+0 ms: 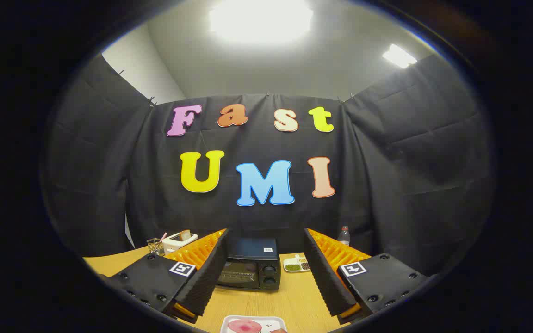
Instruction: Open the toaster oven, put the food inside, and close the toaster oven door.
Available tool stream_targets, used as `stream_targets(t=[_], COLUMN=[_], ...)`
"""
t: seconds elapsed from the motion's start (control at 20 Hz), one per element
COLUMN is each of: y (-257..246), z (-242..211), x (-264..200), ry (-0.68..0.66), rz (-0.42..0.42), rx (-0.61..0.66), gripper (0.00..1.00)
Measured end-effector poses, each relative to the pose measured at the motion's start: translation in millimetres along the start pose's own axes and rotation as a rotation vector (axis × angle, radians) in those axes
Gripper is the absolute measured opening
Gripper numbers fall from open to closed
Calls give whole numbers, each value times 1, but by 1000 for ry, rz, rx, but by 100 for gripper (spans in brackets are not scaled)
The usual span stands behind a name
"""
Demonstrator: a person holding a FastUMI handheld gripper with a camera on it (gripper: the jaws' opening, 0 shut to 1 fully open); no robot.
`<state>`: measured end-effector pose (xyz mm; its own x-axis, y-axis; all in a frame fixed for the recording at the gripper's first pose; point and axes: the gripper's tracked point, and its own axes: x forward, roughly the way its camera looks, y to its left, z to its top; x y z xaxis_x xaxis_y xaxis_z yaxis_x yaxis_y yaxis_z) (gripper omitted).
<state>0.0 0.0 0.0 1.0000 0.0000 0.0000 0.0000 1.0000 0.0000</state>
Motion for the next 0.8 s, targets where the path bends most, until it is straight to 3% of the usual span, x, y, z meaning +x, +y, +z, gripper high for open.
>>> stream_targets(t=[0.8], y=[8], z=[-9], x=[5], ry=[21], rz=[20], rx=[17], gripper=[98])
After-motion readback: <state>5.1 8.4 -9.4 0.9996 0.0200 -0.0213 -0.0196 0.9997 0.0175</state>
